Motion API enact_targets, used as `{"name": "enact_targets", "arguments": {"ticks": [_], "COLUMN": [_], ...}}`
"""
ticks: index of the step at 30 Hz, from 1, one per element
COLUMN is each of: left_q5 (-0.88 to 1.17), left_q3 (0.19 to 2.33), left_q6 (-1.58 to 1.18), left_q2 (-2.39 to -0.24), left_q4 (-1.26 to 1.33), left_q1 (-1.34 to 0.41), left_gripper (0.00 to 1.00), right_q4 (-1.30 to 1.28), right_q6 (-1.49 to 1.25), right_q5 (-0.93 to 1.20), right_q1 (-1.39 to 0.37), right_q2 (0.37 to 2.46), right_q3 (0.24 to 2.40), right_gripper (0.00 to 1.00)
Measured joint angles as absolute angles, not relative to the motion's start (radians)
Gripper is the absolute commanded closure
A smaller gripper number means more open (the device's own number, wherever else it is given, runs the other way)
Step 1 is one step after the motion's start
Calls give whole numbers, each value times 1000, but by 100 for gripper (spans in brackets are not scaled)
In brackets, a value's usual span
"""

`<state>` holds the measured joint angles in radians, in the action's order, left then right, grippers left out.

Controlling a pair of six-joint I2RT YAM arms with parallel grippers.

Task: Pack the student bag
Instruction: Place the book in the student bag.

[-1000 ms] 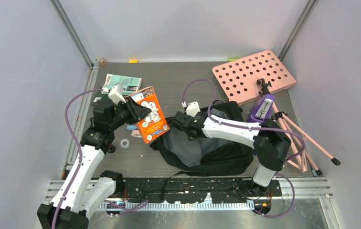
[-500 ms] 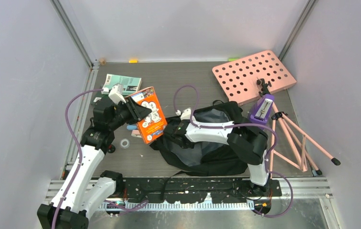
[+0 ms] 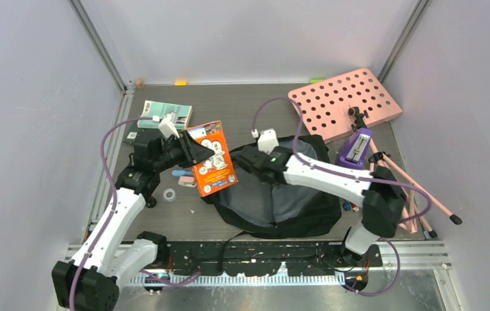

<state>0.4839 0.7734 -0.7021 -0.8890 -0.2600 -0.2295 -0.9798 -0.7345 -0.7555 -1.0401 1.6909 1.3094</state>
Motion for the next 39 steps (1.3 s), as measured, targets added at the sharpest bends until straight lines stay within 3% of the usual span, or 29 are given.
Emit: {"name": "enact_targets", "arguments": {"ticks": [6, 16, 39], "left_q5": [527, 511, 403], "left_q3": [788, 759, 715], "left_q6": [-753, -904, -1021], "left_q2": [-1004, -1199, -1556], "left_q4": [-178, 79, 273], "left_q1": [-364, -604, -731], "left_gripper": [100, 100, 100], "right_q4": [-930, -852, -827], "right_q6": [-657, -601, -645], "right_q5": [-524, -283, -239], "right_q1": [-916, -824, -797], "right_q2": [1522, 1436, 1324], "right_q3": [1298, 1230, 1213], "right_gripper": [100, 100, 99]}}
